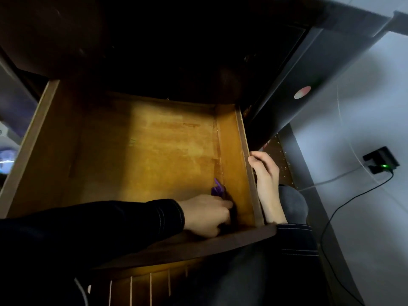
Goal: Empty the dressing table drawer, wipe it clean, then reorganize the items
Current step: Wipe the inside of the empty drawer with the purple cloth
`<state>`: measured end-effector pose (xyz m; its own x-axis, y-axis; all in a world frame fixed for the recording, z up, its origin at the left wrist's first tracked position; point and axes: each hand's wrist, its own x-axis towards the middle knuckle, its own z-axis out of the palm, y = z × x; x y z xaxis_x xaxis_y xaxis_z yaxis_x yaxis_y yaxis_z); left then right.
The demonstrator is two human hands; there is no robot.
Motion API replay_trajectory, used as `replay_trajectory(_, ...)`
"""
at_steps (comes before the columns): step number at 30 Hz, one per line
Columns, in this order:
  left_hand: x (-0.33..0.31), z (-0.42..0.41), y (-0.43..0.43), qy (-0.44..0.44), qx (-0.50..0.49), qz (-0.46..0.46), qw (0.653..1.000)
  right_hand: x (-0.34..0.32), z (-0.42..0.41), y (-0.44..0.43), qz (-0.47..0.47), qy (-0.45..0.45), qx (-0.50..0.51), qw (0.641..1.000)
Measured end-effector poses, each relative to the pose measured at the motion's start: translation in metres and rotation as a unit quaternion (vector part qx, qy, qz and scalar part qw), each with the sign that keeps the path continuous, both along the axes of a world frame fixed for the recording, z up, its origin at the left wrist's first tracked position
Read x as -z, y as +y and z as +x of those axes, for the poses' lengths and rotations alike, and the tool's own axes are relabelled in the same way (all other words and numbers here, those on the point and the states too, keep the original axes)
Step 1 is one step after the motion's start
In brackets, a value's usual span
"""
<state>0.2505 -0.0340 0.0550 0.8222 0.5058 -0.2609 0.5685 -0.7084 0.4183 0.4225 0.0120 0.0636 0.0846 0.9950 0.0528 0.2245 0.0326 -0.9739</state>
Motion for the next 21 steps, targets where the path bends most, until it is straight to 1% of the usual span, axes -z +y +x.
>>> replay_trajectory(2, -0.003, 0.002, 0.001, -0.024, -0.016, -0.068, 0.997, -0.001, -0.001, -0.001, -0.005, 0.0, 0.005, 1.0)
replay_trajectory(5, -0.003, 0.003, 0.002, -0.061, -0.036, -0.117, 0.991, -0.001, 0.001, -0.001, -0.001, -0.003, 0.004, 1.0)
replay_trajectory(7, -0.003, 0.0, -0.001, -0.125, -0.063, -0.168, 0.976, 0.0, 0.002, -0.001, 0.0, -0.007, 0.004, 1.0)
replay_trajectory(9, -0.006, -0.004, -0.004, -0.21, -0.101, -0.221, 0.947, 0.002, 0.003, 0.0, 0.003, -0.01, 0.005, 1.0)
replay_trajectory(11, -0.012, -0.005, -0.005, -0.281, -0.148, -0.275, 0.908, 0.004, 0.004, 0.0, 0.002, -0.011, 0.006, 1.0)
replay_trajectory(13, -0.018, -0.008, 0.0, -0.33, -0.19, -0.329, 0.864, 0.005, 0.004, 0.0, -0.003, -0.005, 0.003, 1.0)
replay_trajectory(15, -0.023, -0.012, 0.009, -0.362, -0.228, -0.364, 0.827, 0.004, 0.003, 0.001, -0.005, 0.003, 0.003, 1.0)
replay_trajectory(17, -0.026, -0.017, 0.019, -0.391, -0.282, -0.368, 0.795, 0.004, 0.003, 0.001, -0.003, 0.004, -0.001, 1.0)
replay_trajectory(21, -0.021, -0.024, 0.031, -0.441, -0.388, -0.349, 0.73, 0.003, 0.002, -0.002, 0.0, 0.005, -0.004, 1.0)
